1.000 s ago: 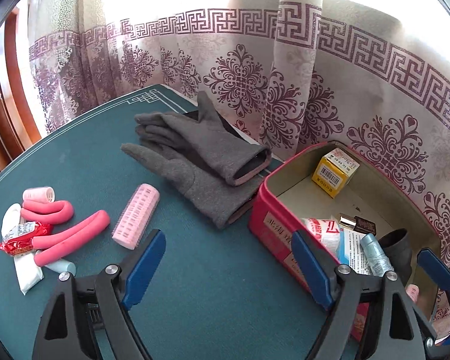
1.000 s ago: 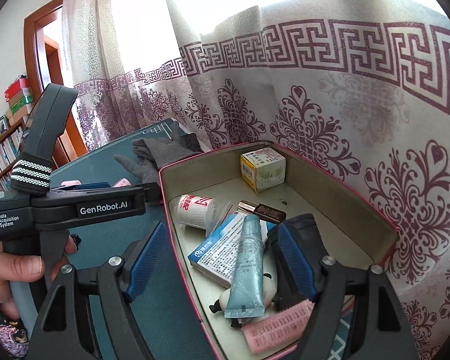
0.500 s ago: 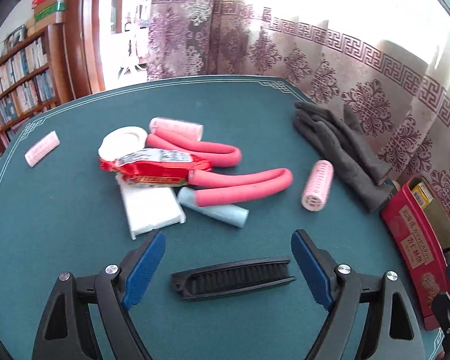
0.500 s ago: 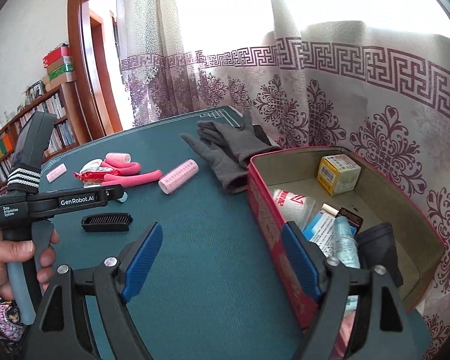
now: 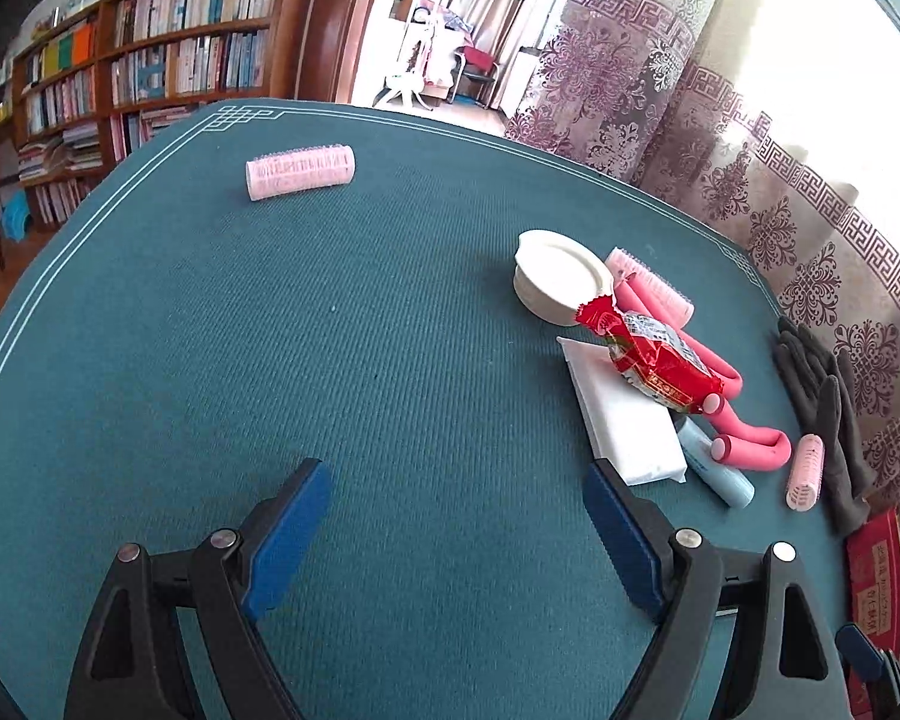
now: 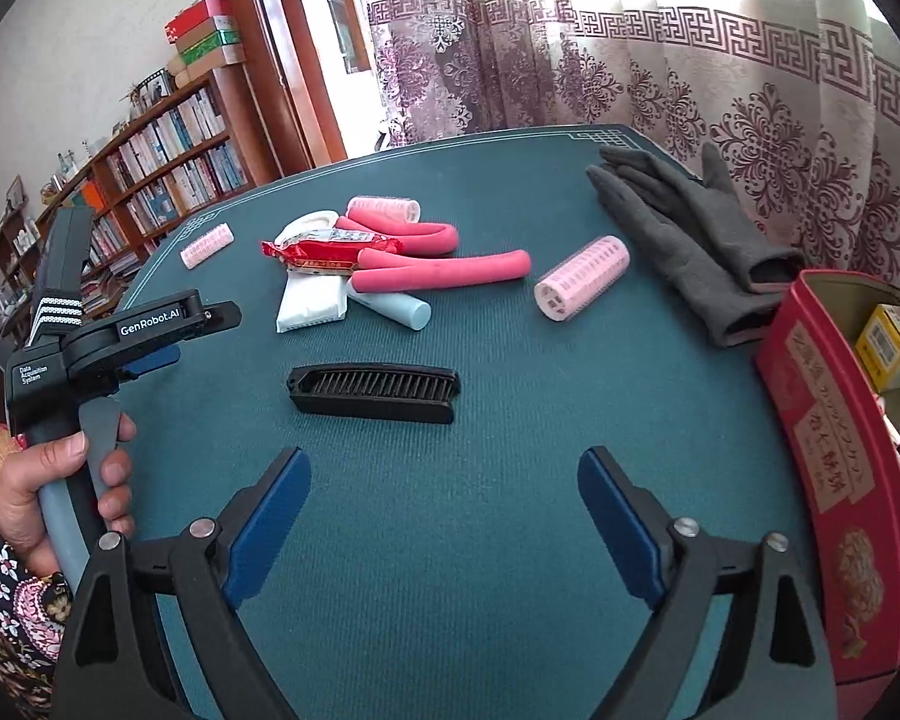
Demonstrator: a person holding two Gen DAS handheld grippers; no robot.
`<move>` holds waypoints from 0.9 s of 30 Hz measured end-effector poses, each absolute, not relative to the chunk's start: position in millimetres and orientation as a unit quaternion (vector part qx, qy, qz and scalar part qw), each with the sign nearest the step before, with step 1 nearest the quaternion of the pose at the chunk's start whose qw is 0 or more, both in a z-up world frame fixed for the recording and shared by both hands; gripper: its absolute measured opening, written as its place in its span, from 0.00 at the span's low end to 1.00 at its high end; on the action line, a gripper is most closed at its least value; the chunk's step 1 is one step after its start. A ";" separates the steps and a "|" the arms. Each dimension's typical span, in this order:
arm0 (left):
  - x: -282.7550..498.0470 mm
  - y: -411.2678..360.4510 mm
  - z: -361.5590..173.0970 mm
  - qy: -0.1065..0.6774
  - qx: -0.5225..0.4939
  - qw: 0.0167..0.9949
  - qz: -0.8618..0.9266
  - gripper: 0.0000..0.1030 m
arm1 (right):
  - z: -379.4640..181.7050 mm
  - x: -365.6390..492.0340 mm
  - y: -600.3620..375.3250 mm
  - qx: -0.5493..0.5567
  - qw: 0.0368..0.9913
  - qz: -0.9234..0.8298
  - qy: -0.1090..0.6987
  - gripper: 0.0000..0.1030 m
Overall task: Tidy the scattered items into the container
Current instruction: 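Lower the right gripper onto the black comb and close it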
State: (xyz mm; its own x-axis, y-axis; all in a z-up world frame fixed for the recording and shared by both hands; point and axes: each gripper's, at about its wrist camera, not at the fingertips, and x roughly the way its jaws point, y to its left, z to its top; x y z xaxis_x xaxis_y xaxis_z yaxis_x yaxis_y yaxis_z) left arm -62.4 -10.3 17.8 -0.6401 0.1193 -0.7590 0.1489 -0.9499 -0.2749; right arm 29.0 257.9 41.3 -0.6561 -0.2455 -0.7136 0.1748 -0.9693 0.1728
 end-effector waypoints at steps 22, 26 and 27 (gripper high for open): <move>-64.2 10.9 12.1 0.094 0.414 0.021 -0.905 0.85 | 9.6 -13.1 208.8 0.442 0.257 -0.858 0.051 0.92; -64.0 13.1 12.1 0.089 0.415 0.019 -0.905 0.85 | 13.5 7.0 206.2 0.438 0.297 -0.847 0.048 0.92; -63.8 13.4 12.2 0.088 0.416 0.017 -0.905 0.85 | 14.3 7.7 206.8 0.437 0.295 -0.849 0.046 0.92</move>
